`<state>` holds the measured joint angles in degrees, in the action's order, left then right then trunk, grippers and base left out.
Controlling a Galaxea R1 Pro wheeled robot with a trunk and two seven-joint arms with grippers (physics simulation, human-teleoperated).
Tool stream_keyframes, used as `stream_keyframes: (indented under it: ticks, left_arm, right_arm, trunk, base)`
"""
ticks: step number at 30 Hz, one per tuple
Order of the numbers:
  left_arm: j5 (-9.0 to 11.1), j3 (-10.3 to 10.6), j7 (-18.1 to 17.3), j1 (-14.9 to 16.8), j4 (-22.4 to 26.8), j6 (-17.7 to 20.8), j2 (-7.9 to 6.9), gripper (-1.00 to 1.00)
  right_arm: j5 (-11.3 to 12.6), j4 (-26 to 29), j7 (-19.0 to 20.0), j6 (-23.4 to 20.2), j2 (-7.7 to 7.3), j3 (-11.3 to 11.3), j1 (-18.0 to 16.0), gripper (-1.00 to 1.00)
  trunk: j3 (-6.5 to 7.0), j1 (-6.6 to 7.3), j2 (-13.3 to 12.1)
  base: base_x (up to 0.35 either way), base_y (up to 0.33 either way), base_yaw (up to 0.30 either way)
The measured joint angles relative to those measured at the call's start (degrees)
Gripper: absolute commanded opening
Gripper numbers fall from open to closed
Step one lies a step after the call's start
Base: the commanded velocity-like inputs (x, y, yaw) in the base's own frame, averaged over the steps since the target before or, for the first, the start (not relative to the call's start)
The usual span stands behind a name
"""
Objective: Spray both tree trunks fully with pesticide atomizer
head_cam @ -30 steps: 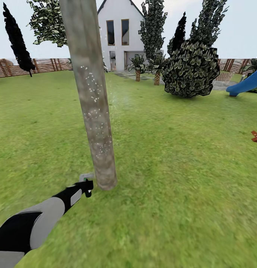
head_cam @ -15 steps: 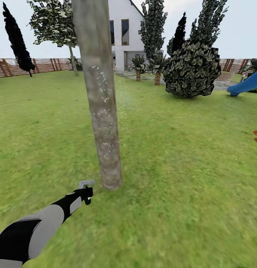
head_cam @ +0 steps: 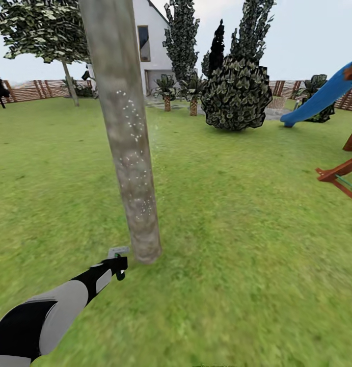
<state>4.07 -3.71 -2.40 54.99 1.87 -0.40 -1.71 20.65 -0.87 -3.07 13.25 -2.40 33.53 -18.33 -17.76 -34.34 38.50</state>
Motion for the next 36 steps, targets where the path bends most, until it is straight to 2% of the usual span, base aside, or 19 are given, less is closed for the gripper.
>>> stream_keyframes:
  ticks: [10,24,36]
  left_arm:
    - [0.0,0.03,0.0,-0.01,0.01,0.0,0.15,-1.0]
    - [0.0,0.03,0.0,0.0,-0.01,0.0,0.15,-1.0]
    - [0.0,0.03,0.0,0.0,-0.03,0.0,0.15,-1.0]
  right_arm:
    - [0.04,0.0,0.0,-0.01,0.0,0.0,-0.01,1.0]
    - [0.04,0.0,0.02,-0.01,0.0,0.0,-0.02,1.0]
    - [0.01,0.0,0.02,-0.02,0.0,0.0,0.0,1.0]
  trunk:
    - [-0.16,0.0,0.0]
    - [-0.18,0.0,0.0]
    - [-0.19,-0.02,0.0]
  base:
    - [0.0,0.039,-0.267]
    - [0.041,0.329,-0.114]
    - [-0.143,0.333,-0.227]
